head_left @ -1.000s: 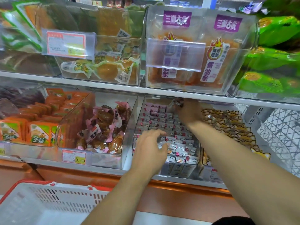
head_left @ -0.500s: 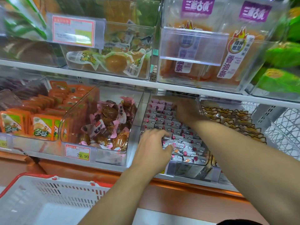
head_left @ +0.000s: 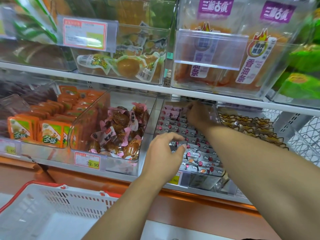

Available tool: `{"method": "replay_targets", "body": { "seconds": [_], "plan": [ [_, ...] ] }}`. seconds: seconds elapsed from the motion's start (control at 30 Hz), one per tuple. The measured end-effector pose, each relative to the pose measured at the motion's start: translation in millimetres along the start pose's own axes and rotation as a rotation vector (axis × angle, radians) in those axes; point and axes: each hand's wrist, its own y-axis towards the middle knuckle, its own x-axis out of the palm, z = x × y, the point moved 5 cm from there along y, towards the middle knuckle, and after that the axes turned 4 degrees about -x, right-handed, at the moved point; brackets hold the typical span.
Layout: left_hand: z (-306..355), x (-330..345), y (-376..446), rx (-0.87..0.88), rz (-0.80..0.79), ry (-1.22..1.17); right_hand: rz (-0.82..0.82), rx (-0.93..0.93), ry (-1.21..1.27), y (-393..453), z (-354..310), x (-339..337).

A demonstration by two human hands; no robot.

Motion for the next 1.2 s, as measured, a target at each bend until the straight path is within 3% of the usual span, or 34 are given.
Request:
{"method": "replay_targets", "body": {
  "seconds": [0.1,0.2,0.33,0.43,0.5,0.57,0.67,0.83,1.03,1.2],
  "plan": [
    [4,1,-4,0.025,0.022,0.027,0.156,0.085,0.133,-8,-4,-15],
    [9,2,-14,0.060,0.054,0.032,0.279,0.047,0.175,-18,-12,-31],
    [7,5,-29,0.043,0.034,-0.045,0.360,0.093,0.200,-35,-19,-46],
    [8,-5,-37,-0.038,0.083,-0.234,0.445,0.262,0.514,-57,-20,-60],
    [6,-14,-38,-0.097,0.169,-0.365,0.417,0.363,0.972,-77,-21,-58],
    [1,-20,-37,-0.206,0.219,-0.524,0.360,0.527,1.144,-106,-23,-54],
    [-8,-24,-33,-0.357,0.229,-0.841,0.182,0.578,1.337,-142,-39,-46],
    [-10,-33,-38,-0.328,0.233,-0.985,-0.039,0.545,1.341,-179,-52,-40],
    [-17,-32,-31,-0.412,0.204,-1.122,-0.095,0.552,1.469,-181,-44,-46],
    [-30,-39,-17,-0.357,0.223,-1.025,-0.108,0.581,1.498,-173,-33,-35]
  ]
}}
